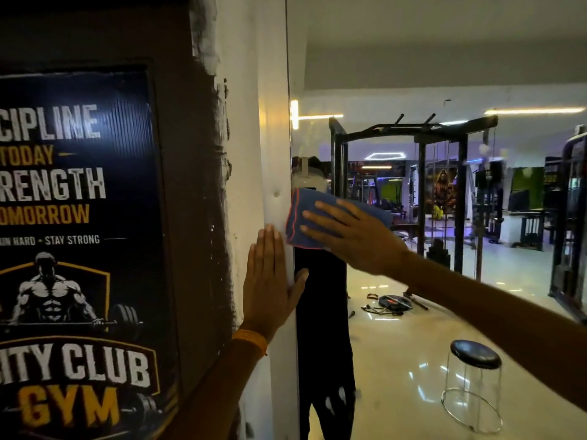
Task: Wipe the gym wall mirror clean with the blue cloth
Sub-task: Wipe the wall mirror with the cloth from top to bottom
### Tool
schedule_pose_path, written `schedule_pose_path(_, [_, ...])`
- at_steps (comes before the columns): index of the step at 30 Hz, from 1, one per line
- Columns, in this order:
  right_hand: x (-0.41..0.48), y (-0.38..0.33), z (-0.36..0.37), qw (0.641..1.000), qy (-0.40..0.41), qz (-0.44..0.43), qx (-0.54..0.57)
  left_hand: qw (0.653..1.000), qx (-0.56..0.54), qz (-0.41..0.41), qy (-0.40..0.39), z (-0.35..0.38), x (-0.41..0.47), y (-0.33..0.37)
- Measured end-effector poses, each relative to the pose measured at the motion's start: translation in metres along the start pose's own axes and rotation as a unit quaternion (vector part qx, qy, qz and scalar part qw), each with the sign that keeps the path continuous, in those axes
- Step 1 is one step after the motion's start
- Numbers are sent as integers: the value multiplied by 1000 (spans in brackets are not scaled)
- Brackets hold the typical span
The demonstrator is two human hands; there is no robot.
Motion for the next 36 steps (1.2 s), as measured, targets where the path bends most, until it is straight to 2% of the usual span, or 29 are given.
schedule_pose_path(1, [7, 22, -8, 1000, 9, -21, -14, 1000, 0, 3, 1, 1, -2, -1])
schedule_pose_path(2, [20, 51, -17, 999, 26, -5, -24, 1000, 2, 5, 1, 1, -4, -2])
schedule_pose_path(5, [66, 128, -45, 984, 81, 152, -40, 1000, 7, 9, -2, 1, -3, -2])
schedule_pose_path(7, [76, 117, -44, 966, 118, 228, -33, 1000, 12, 10, -5, 1, -3, -1])
schedule_pose_path(9, [58, 58, -18, 976, 93, 194, -25, 1000, 8, 7, 1, 1, -5, -3])
schedule_pose_path(11, [20, -1, 2, 995, 29, 94, 8, 1000, -2, 1, -2, 0, -5, -4])
schedule_pose_path(12, [5, -12, 3, 999, -1, 41, 11, 1000, -5, 2, -6, 0, -5, -4])
schedule_pose_path(14, [7, 16, -4, 999, -24, -36, -7, 1000, -9, 6, -12, 0, -5, -4])
schedule_pose_path(16, [40, 71, -21, 1000, 14, 20, -18, 1000, -8, 9, -10, 0, -4, -4])
schedule_pose_path(18, [71, 113, -35, 988, 52, 143, -24, 1000, -6, 13, -6, 1, -4, -3])
schedule_pose_path(20, [73, 98, -31, 975, 72, 210, -4, 1000, 3, 13, -6, 1, -3, -3])
schedule_pose_path(21, [61, 71, -19, 980, 69, 188, 4, 1000, 2, 12, -6, 2, -4, -3])
schedule_pose_path(24, [-1, -15, 5, 998, 32, 51, 16, 1000, -8, -2, -3, 4, -7, -3])
schedule_pose_path(25, [-15, -25, 7, 1000, 14, 14, 11, 1000, -8, -3, -6, 5, -10, -2])
schedule_pose_path(27, [-12, -2, 3, 999, 0, -33, -2, 1000, -5, -9, -8, 8, -19, -2])
schedule_pose_path(28, [2, 20, -4, 1000, 7, -16, -6, 1000, -4, -13, -10, 9, -24, -2])
schedule_pose_path(30, [35, 74, -24, 996, 44, 77, -6, 1000, -9, -20, -8, 13, -33, -4])
schedule_pose_path(32, [50, 93, -34, 983, 69, 172, 7, 999, -14, -28, -7, 16, -42, -4])
schedule_pose_path(34, [37, 49, -17, 980, 73, 185, 29, 999, -20, -37, -6, 17, -47, -5])
schedule_pose_path(36, [5, -29, 7, 992, 43, 114, 32, 999, -19, -37, -8, 18, -48, -6])
Point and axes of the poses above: each hand's wrist, its own x-axis towards the middle knuckle, its own z-axis out of the palm, y = z × x, the point moved 4 cm from there along x, towards the middle knuckle, and after that the axes turned 3 degrees about -z, right-handed, at the moved point
